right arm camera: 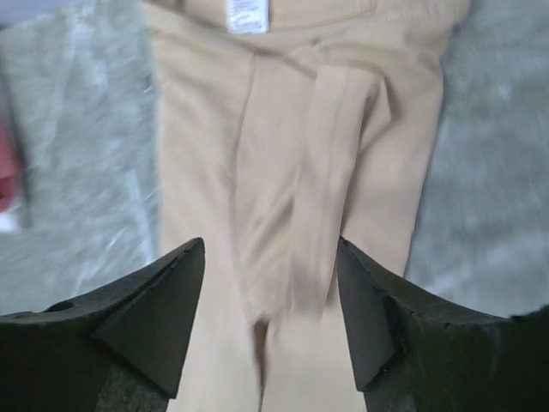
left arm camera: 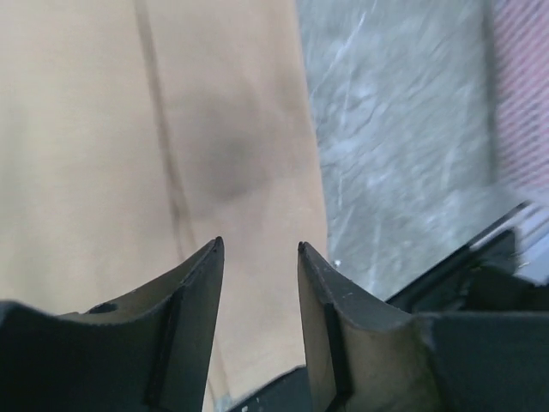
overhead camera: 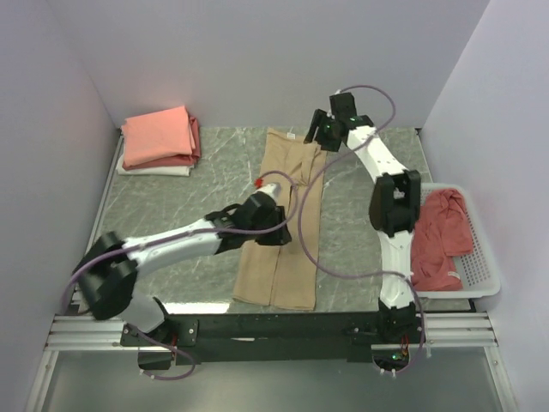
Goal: Fold and stack the t-shirts
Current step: Fold the tshirt
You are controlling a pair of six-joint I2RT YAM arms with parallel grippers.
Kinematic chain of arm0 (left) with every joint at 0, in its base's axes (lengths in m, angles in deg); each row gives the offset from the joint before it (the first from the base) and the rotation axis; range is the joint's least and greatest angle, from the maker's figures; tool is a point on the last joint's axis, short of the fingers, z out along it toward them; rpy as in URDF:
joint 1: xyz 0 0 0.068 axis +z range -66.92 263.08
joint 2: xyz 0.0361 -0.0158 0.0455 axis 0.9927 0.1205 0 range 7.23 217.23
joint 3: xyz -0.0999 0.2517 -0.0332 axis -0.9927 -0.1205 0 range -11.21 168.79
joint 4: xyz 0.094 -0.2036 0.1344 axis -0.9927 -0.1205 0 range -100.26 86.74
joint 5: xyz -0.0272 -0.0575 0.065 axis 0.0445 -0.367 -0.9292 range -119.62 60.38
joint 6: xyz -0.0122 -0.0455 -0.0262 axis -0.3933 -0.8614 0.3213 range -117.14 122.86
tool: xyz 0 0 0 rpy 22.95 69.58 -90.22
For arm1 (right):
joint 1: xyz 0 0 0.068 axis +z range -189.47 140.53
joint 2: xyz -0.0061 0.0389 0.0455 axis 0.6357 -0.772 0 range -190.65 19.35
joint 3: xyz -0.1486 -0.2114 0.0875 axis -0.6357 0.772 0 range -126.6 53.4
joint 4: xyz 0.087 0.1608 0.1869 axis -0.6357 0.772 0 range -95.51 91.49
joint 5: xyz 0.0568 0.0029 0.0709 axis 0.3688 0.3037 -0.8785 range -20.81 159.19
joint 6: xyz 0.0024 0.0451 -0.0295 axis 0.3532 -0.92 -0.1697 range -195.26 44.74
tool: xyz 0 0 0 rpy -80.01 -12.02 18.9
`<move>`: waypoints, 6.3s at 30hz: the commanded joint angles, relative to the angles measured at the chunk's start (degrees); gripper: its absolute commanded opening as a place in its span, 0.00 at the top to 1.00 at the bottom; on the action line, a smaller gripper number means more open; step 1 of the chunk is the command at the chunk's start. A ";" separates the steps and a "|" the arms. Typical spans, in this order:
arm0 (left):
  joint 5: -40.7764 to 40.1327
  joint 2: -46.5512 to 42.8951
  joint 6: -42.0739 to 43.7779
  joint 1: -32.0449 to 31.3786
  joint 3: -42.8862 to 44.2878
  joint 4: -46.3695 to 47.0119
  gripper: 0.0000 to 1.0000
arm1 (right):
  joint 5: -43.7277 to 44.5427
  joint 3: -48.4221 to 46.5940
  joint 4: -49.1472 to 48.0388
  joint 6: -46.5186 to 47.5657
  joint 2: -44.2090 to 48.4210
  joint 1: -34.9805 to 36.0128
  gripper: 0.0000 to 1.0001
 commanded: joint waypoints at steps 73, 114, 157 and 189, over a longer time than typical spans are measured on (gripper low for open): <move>-0.66 -38.28 -8.95 14.58 -34.75 0.51 0.53 | 16.64 81.93 -24.74 -46.34 48.13 61.03 0.75; 6.72 -32.13 -6.14 14.32 -39.40 5.34 0.58 | 19.72 82.81 -17.36 -48.27 51.91 64.37 1.00; 1.63 -33.79 -14.05 -0.97 -43.01 -3.27 0.98 | 18.85 102.76 10.95 -51.17 100.34 50.31 0.57; 2.24 -44.16 -21.69 -2.73 -45.91 -9.95 0.67 | 9.00 111.90 -4.70 -50.03 95.68 48.02 0.64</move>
